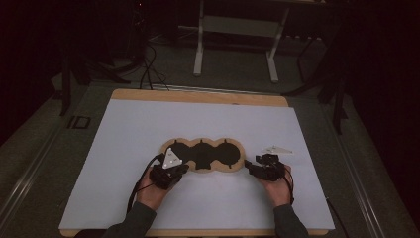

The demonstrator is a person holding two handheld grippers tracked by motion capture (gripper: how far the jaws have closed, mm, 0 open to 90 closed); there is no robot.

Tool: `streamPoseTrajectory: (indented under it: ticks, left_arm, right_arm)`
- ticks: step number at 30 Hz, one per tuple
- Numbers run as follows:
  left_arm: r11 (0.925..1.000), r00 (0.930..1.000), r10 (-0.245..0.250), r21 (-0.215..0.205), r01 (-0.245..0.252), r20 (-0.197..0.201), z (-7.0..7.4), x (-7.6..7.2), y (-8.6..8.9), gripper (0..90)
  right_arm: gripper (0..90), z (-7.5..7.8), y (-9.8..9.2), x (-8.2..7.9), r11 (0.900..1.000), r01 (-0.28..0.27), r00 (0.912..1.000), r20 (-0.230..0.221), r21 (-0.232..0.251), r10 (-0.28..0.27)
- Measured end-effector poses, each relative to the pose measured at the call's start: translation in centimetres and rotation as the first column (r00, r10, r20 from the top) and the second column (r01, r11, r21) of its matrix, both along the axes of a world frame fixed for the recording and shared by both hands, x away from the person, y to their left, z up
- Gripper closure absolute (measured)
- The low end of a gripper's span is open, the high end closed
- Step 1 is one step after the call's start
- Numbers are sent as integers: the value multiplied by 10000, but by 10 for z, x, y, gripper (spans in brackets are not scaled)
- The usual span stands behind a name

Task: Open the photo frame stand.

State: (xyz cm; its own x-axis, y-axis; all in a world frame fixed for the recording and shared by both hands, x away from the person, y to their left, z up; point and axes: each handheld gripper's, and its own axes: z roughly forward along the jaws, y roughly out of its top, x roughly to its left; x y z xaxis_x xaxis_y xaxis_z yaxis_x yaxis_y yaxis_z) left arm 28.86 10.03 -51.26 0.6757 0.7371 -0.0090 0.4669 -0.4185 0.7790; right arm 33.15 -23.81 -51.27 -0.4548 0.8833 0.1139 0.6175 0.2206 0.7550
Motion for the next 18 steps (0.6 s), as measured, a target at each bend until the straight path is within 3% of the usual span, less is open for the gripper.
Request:
streamPoseTrajectory:
  ticks: [11, 18]
  left_arm:
    - [9995, 9993, -216, 212, 223, -309, -10, 2, -11, 869]
    - [9977, 9988, -338, 567, 358, -367, -18, 5, -21, 865]
  right_arm:
    - [451, 0, -2, 0, 10000, 34, 10000, -22, 94, -34]
    - [450, 0, -4, 0, 9998, 84, 10000, -37, 184, -84]
